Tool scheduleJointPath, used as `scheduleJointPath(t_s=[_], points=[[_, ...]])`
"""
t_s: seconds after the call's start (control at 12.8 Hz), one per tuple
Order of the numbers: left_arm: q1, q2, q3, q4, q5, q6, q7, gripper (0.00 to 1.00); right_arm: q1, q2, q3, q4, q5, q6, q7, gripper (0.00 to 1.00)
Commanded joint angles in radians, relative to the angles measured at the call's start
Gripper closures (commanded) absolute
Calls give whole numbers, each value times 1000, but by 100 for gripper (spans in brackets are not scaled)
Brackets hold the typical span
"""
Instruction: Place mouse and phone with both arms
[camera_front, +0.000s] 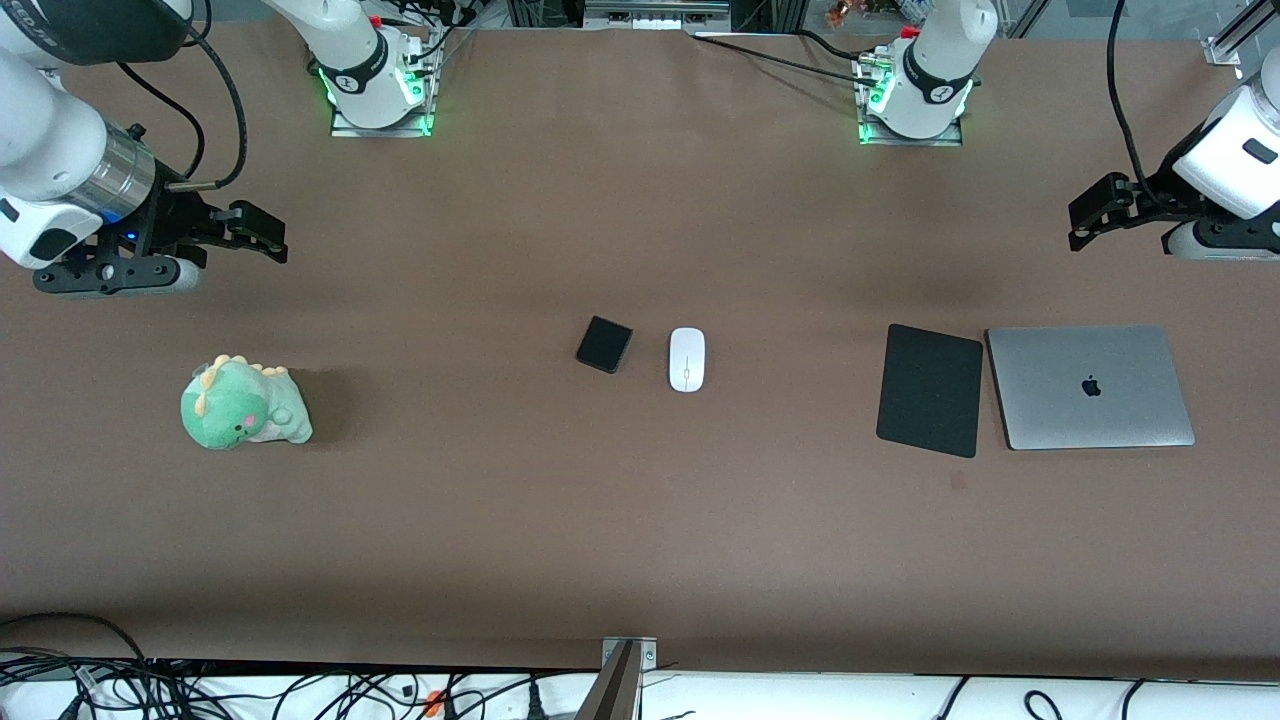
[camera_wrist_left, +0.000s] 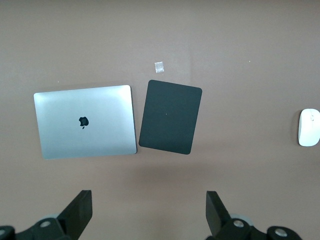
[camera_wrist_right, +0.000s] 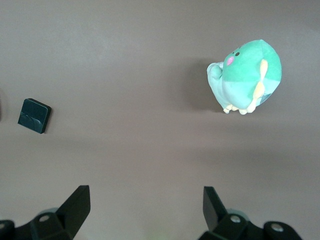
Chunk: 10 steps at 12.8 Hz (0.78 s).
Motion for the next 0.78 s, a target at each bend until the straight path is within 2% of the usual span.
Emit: scheduleJointPath(t_s=[0.0,0.7], points=[[22,15,-6,36,-26,-23,22,0,0,-29,-8,-3,-3,-26,1,0],[25,17,-6,18,-24,-54,29,0,-1,-39,-20,-3,-8,-31,6,0]])
